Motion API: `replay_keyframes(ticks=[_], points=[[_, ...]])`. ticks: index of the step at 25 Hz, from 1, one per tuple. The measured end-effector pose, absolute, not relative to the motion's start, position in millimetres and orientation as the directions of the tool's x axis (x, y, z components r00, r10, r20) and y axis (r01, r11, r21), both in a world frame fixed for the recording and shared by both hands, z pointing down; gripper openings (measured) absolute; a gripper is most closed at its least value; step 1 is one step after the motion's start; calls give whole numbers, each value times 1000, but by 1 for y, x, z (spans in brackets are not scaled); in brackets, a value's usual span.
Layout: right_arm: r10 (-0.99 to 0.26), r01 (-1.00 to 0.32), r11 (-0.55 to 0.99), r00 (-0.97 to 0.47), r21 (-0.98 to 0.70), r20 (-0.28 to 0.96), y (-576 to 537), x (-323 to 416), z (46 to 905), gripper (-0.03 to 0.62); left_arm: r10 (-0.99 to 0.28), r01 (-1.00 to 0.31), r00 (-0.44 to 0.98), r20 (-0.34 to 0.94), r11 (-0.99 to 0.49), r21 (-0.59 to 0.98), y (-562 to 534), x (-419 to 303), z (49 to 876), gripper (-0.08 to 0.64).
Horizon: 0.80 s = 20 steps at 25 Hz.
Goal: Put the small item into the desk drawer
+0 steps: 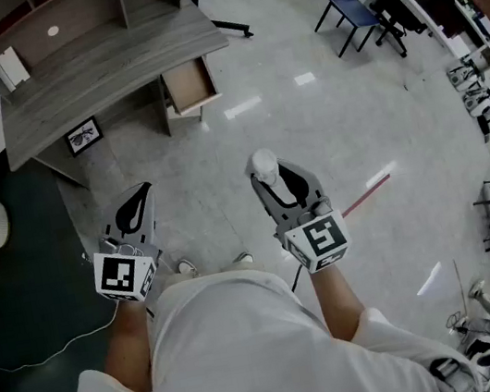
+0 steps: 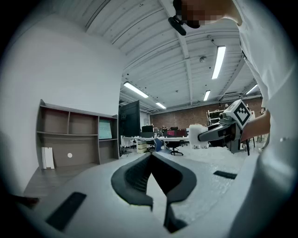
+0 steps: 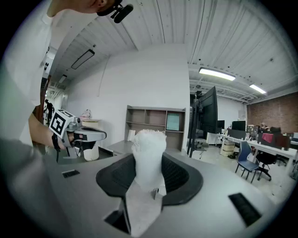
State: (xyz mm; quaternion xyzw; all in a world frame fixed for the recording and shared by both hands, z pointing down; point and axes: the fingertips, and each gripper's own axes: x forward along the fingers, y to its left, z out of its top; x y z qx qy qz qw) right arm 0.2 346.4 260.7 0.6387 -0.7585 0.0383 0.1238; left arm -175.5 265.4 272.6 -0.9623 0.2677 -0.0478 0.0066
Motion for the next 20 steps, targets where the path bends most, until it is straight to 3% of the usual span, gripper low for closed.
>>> replay_keyframes(ticks=[20], points=[[-931, -963, 268, -261, -8, 255, 408, 83, 286, 158, -570, -576, 814, 113, -817, 32, 318, -101, 294, 5]])
